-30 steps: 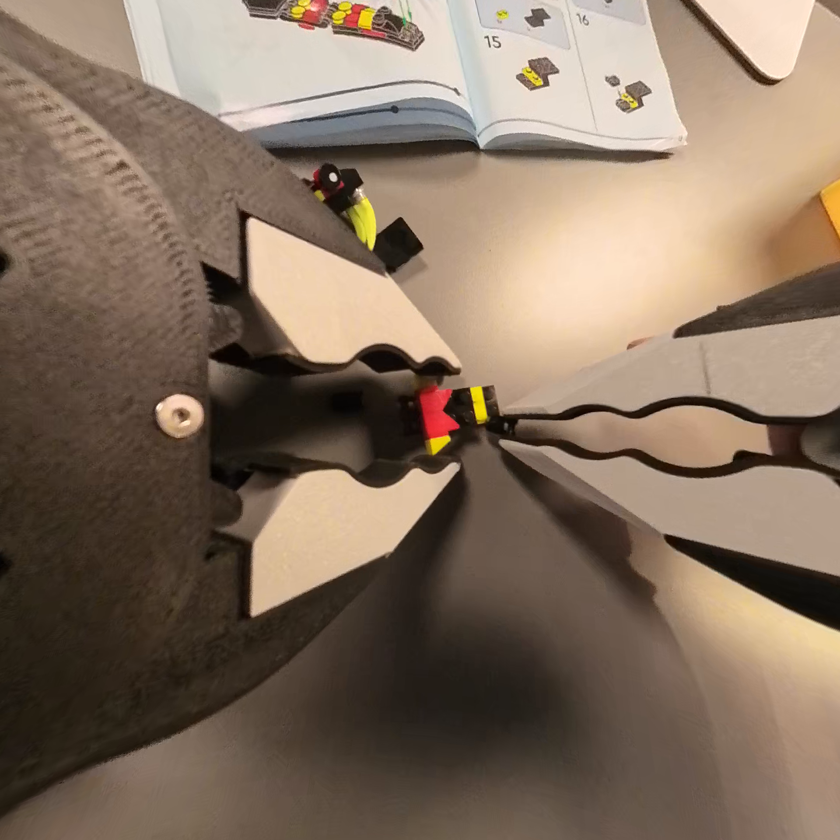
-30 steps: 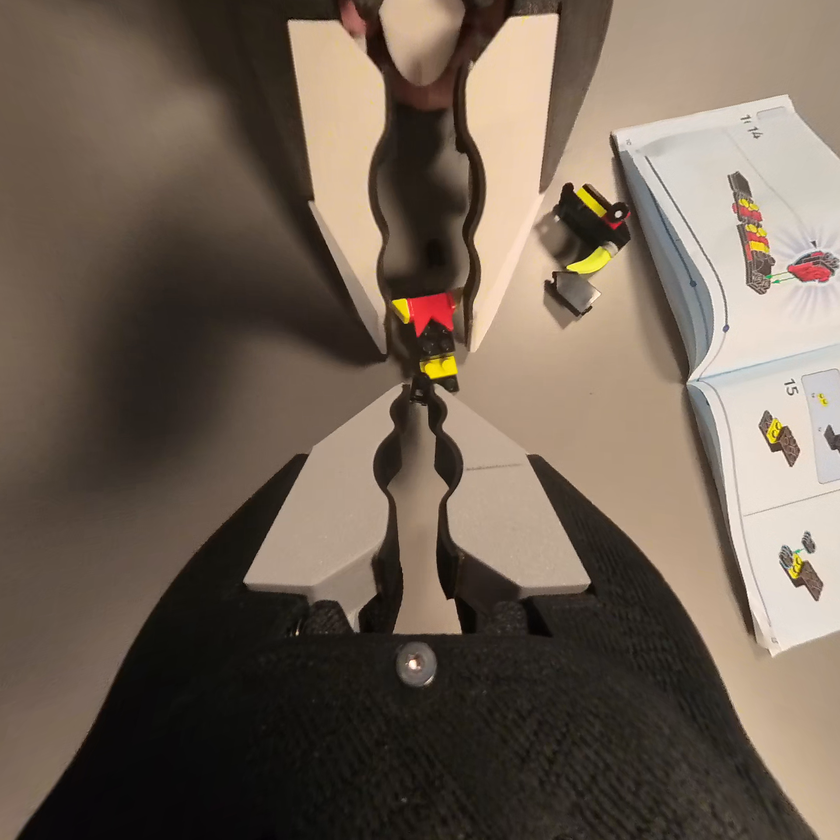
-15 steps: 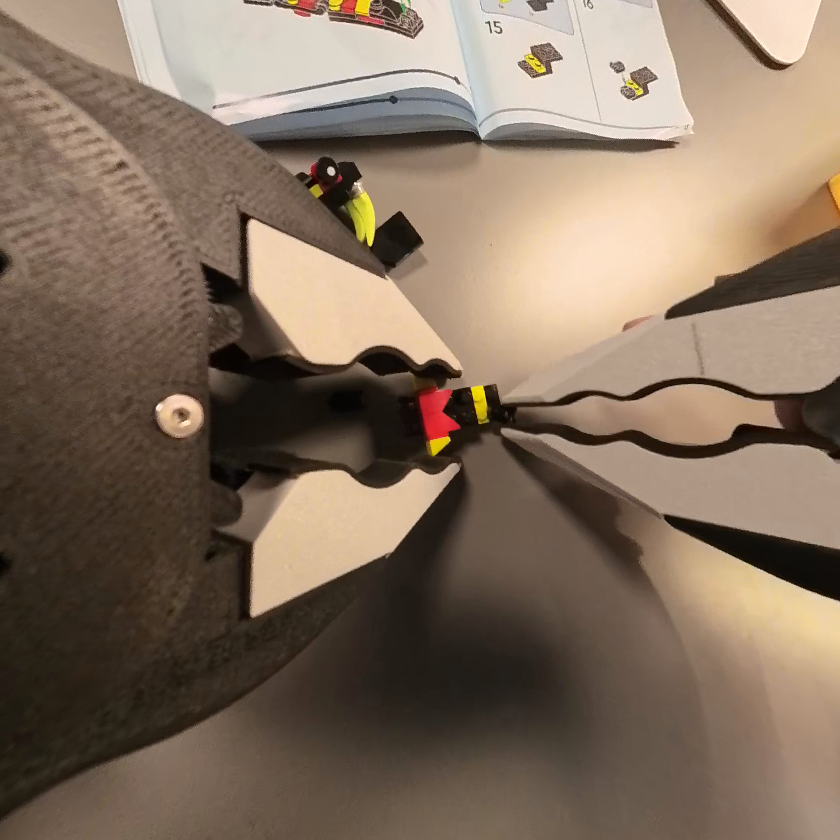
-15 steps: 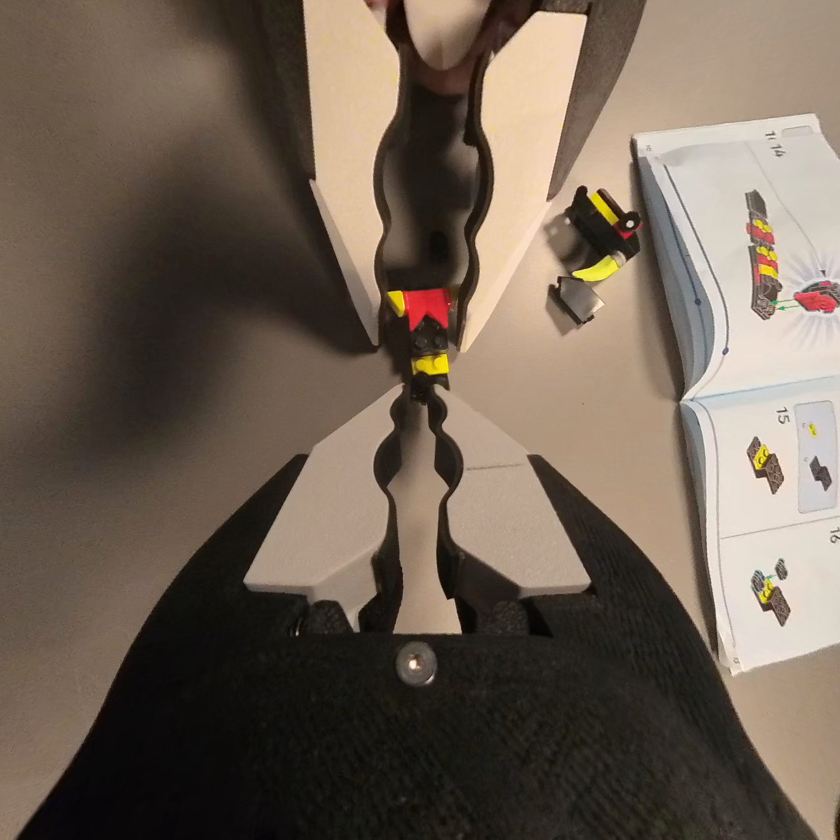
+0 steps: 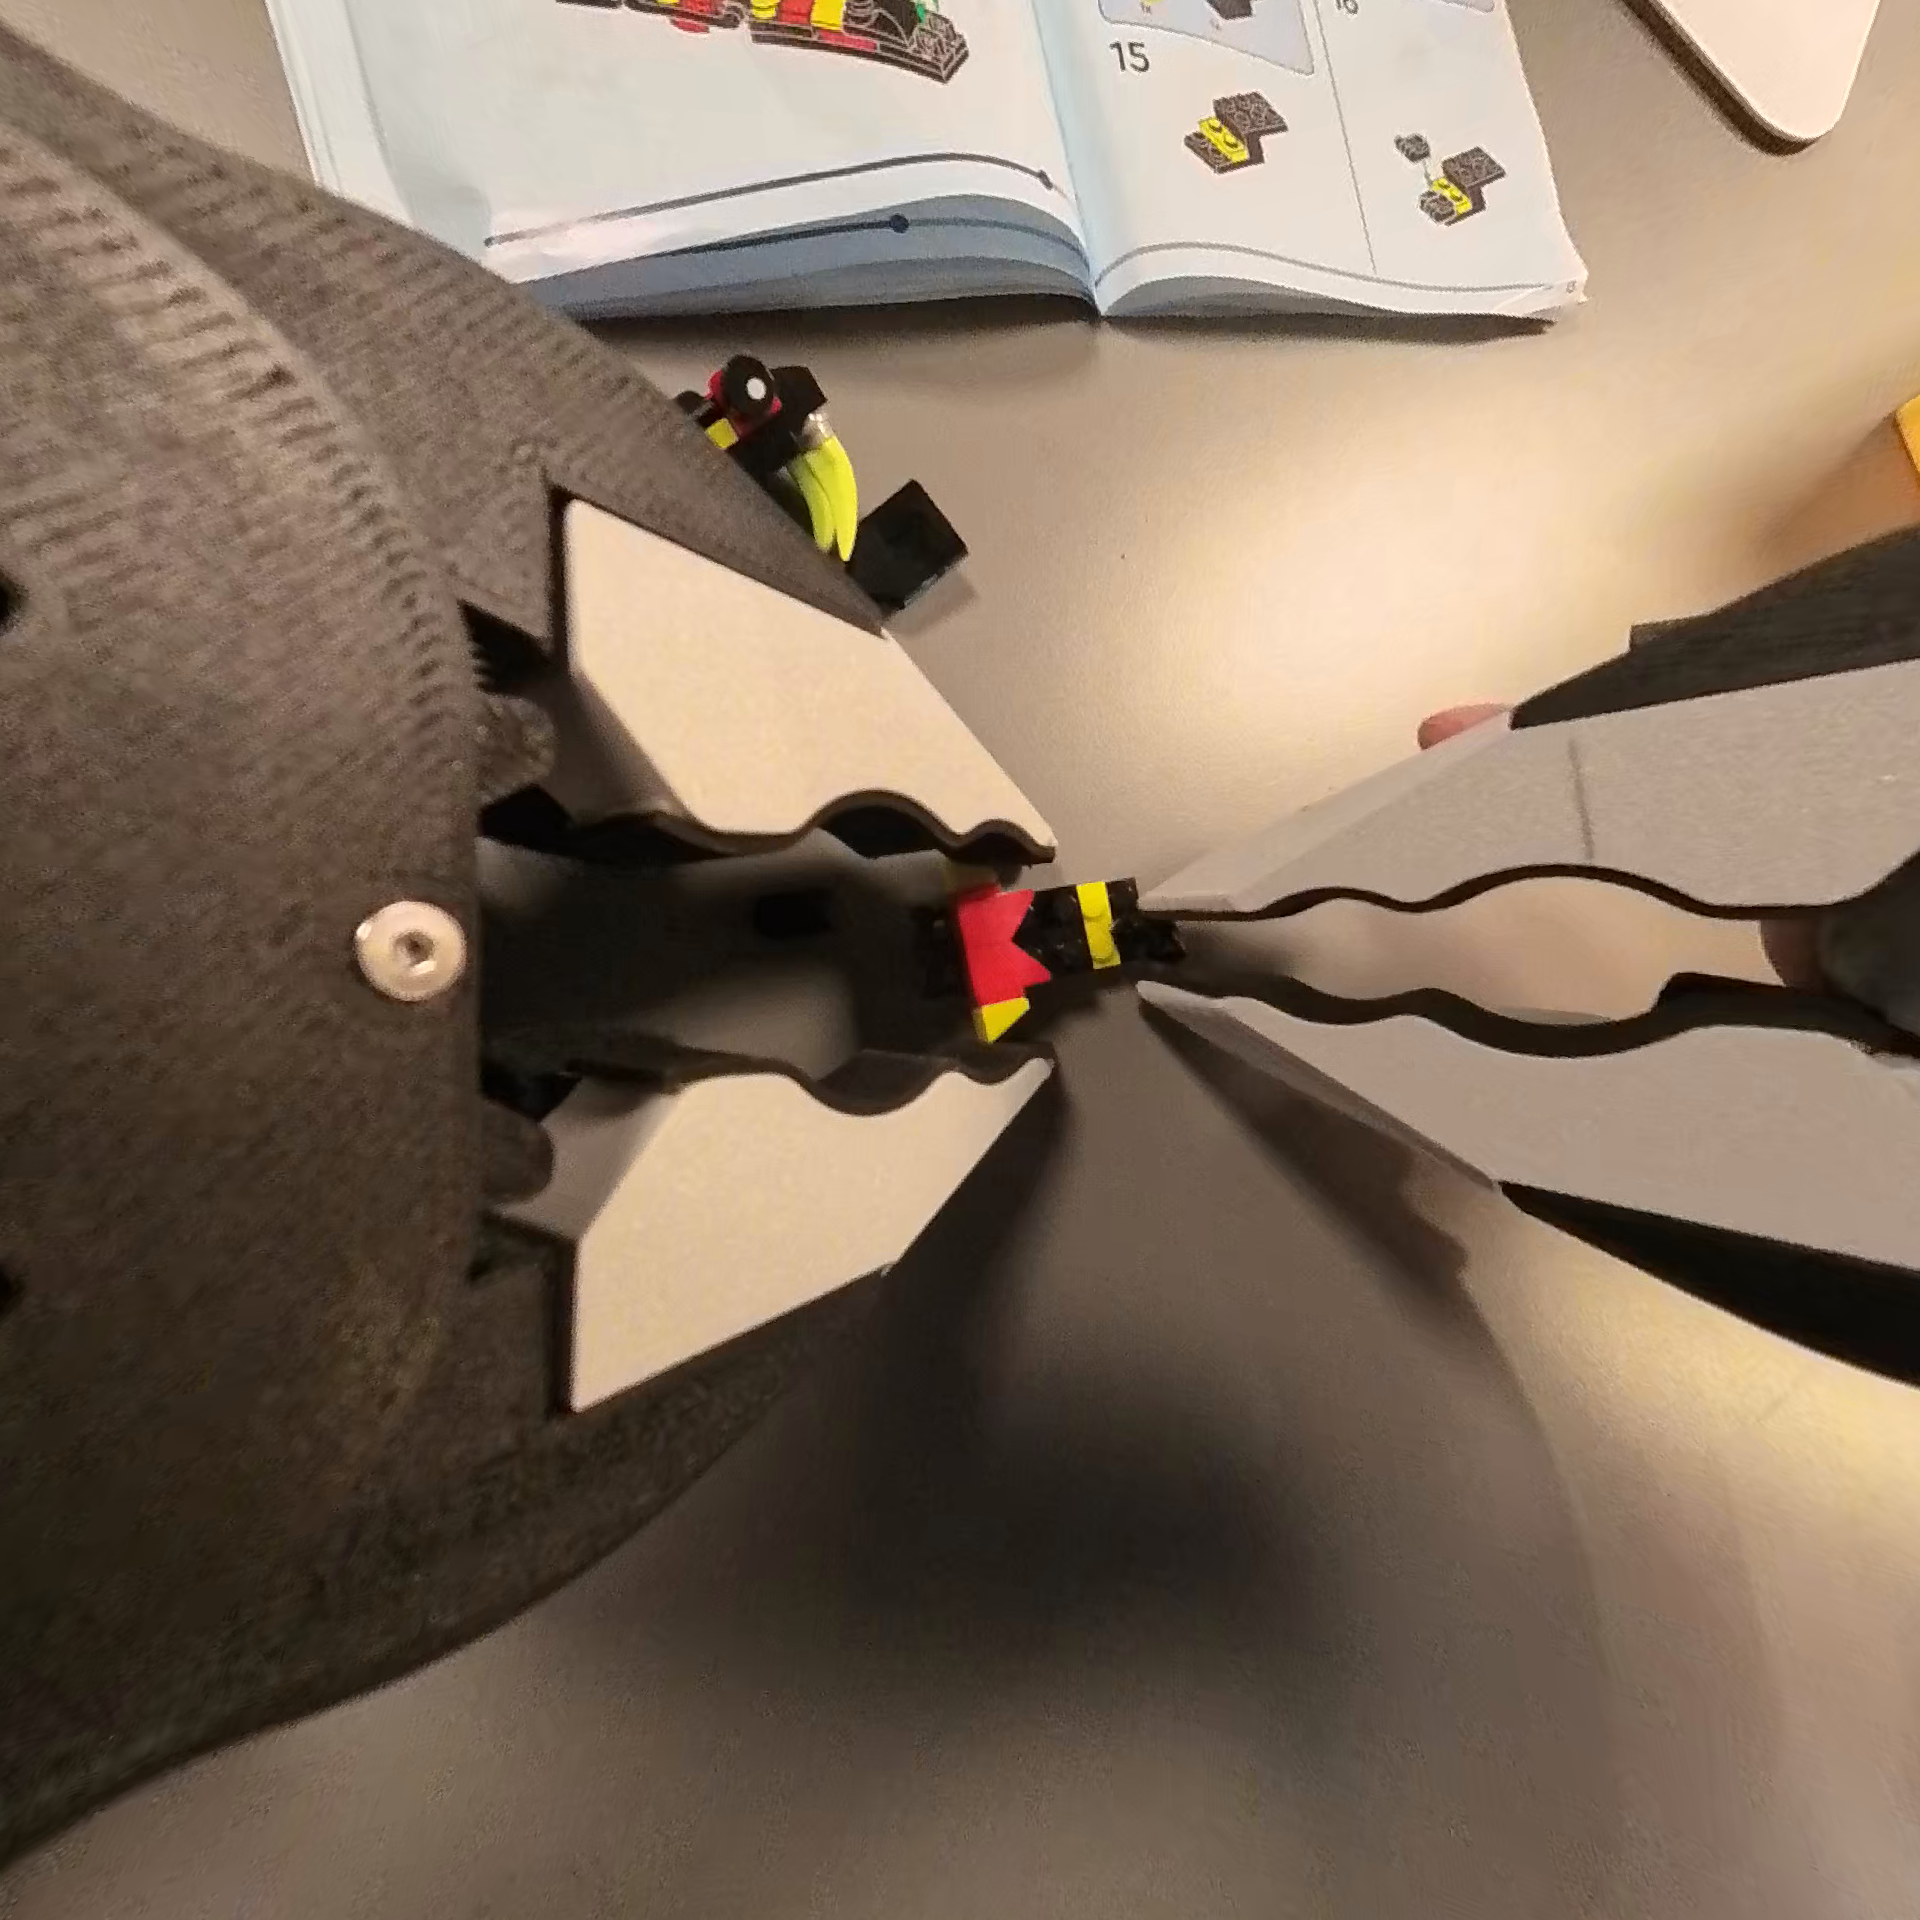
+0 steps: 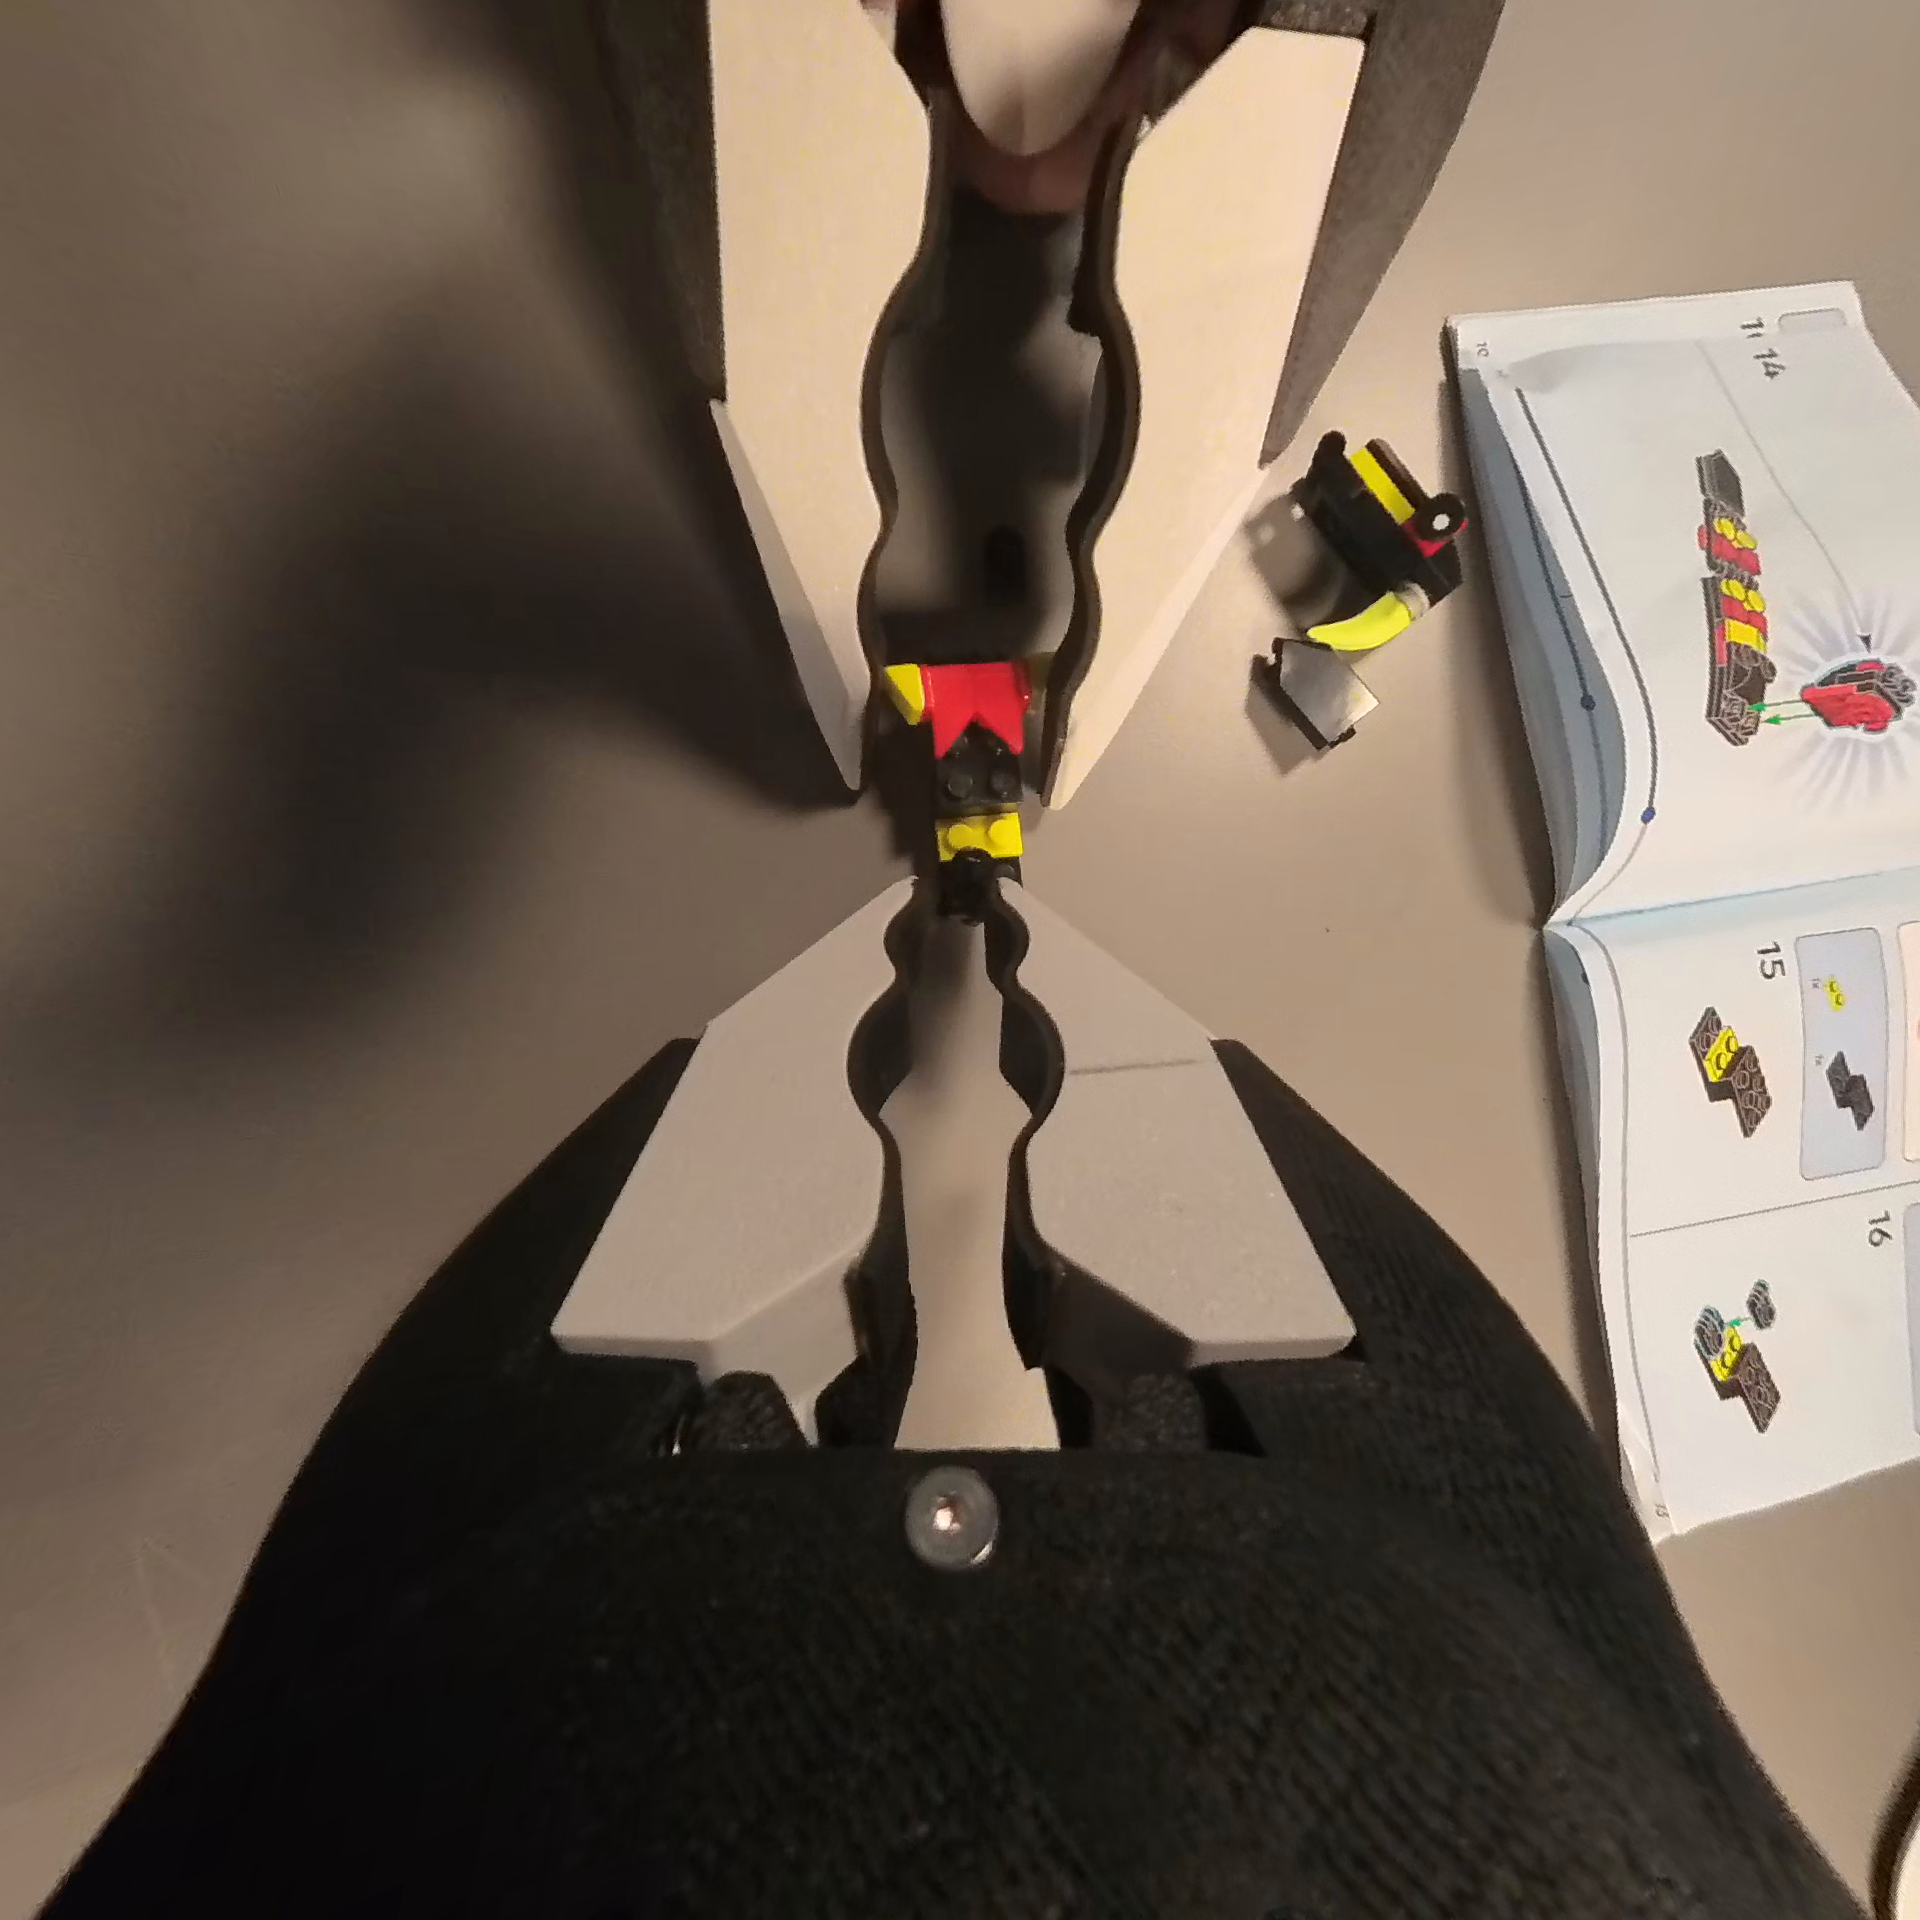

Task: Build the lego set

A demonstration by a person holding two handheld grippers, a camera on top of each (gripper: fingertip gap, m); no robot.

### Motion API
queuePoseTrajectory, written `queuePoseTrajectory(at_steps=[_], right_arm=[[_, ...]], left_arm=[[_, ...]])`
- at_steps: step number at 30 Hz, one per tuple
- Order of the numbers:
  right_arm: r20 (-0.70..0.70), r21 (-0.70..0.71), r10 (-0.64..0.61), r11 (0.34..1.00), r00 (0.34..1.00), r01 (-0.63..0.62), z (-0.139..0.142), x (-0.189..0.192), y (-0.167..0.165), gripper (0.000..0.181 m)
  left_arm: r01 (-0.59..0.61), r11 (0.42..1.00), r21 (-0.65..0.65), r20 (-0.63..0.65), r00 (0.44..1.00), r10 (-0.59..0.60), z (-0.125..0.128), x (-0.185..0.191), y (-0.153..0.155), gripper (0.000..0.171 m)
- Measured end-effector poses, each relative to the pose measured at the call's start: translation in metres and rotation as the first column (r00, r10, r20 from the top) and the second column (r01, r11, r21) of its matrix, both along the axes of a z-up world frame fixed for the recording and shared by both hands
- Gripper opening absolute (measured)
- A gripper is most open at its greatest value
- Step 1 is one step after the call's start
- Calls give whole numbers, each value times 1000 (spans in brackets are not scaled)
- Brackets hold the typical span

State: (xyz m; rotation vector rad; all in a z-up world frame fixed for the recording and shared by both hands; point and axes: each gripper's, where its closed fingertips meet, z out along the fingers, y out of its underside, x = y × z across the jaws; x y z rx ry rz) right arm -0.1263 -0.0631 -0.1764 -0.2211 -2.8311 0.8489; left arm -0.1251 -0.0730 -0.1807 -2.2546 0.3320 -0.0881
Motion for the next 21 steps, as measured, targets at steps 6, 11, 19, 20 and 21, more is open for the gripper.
queuePoseTrajectory(at_steps=[6,11,19,20,21], right_arm=[[-22,10,0,1000,1000,1,-1,1,1,11],[-50,23,1,1000,999,0,-3,2,2,12],[-178,77,28,997,984,-14,-2,-1,2,12],[-203,87,35,996,979,-18,-2,-1,2,12],[-228,96,43,995,973,-21,-2,-2,2,13]], left_arm=[[-1,1000,-2,4,1000,1,0,0,0,33],[-1,1000,-2,4,1000,1,0,0,0,33],[-29,999,-22,61,998,30,0,-1,0,33],[-36,999,-25,80,996,38,0,-1,0,33],[-44,999,-29,104,993,47,1,-1,0,33]])
